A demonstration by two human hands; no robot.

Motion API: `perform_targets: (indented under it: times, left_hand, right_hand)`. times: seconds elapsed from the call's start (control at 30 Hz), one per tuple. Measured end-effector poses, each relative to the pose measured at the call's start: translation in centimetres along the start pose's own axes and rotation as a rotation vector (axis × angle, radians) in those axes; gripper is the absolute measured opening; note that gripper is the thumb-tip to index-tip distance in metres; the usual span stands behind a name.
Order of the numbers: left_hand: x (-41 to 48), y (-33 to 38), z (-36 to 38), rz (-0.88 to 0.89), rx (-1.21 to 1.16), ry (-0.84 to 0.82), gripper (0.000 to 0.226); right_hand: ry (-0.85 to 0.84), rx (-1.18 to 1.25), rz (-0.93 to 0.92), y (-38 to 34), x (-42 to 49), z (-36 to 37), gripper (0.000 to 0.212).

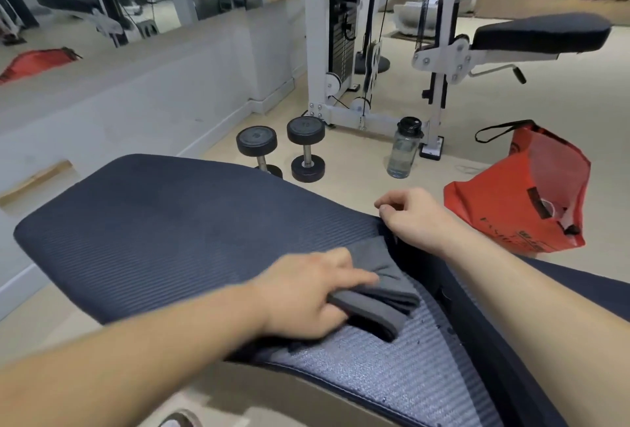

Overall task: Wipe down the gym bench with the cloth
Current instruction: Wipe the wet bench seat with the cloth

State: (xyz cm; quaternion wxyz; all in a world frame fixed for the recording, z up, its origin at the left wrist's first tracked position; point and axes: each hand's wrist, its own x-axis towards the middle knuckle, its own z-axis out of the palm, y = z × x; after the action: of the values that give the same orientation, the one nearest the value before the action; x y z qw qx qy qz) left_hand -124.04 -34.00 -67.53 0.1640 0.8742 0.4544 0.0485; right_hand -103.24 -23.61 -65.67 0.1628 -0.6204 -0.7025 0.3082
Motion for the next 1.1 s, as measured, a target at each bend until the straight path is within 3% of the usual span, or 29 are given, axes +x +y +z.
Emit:
perform_targets:
  times: [0.07, 0.17, 0.2, 0.27, 0.33, 0.4, 0.43, 0.5, 0.6, 0.63, 0.7, 0.8, 0.87, 0.97, 1.03, 1.1]
  left_hand:
    - [1.4, -3.2, -1.0, -0.119, 0.067, 0.027, 0.059]
    - [4.5, -3.9, -0.6, -0.684, 0.014, 0.279, 0.043]
    - [5.3, -2.7, 0.0, -0.755, 0.040, 0.301, 0.040]
    - [4.8, 0.0, 1.3, -0.625, 0.098, 0.276, 0.040]
    - [1.7, 1.2, 1.8, -0.305, 0.062, 0.217, 0.046]
    - [-1.5, -0.8, 0.1, -0.051, 0.024, 0.097, 0.058]
    - [-2.8, -2.5, -0.6, -0.018, 0.077, 0.052, 0.063]
    - [-4.9, -6.2, -1.5, -0.229, 0.183, 0.084, 0.060]
    - [-7.1, -9.0, -2.0, -0.894, 0.098, 0.333, 0.039]
    - [-7.6, -8.4, -1.8, -0.999, 0.113, 0.359, 0.035]
    - [-8.8, -6.1, -0.8, -0.974, 0.160, 0.319, 0.034]
    - [-12.3, -1.9, 0.5, -0.645, 0.187, 0.233, 0.041]
    - [-13.5, -3.3, -1.0, -0.523, 0.200, 0.141, 0.051]
    - [-12.8, -5.6, -2.8, -0.629, 0.366, 0.059, 0.047]
    - [-11.9, -5.4, -2.4, -0.776, 0.394, 0.094, 0.042]
    - [-10.6, -3.4, -1.3, -0.777, 0.399, 0.077, 0.039]
  right_hand:
    - [-0.005, 0.020, -0.002, 0.0, -0.2, 0.0, 0.032]
    - [-0.008, -0.025, -0.021, 0.1, -0.6, 0.2, 0.037]
    - [-0.007, -0.038, -0.020, 0.0, -0.5, 0.2, 0.038]
    - [0.016, -0.045, -0.017, 0.1, -0.1, 0.5, 0.036]
    - [0.042, -0.053, -0.011, -0.4, 0.1, 1.0, 0.038]
    - [0.056, -0.088, -0.027, -1.2, 0.1, 1.8, 0.042]
    - [0.055, -0.100, -0.033, -1.9, -0.1, 2.3, 0.046]
    - [0.023, -0.123, -0.058, -3.9, -0.6, 3.6, 0.048]
    - [-0.062, -0.151, -0.116, -7.6, -2.2, 5.8, 0.042]
    - [-0.068, -0.164, -0.133, -8.6, -2.5, 6.4, 0.038]
    - [-0.066, -0.187, -0.171, -10.0, -3.1, 7.5, 0.035]
    - [-0.062, -0.178, -0.220, -11.4, -3.9, 8.5, 0.039]
    - [-0.069, -0.156, -0.224, -11.8, -4.7, 8.5, 0.051]
    - [-0.085, -0.146, -0.193, -10.9, -6.1, 7.5, 0.059]
    - [-0.098, -0.193, -0.167, -9.9, -6.8, 6.1, 0.054]
    - [-0.116, -0.230, -0.134, -8.8, -7.3, 4.1, 0.047]
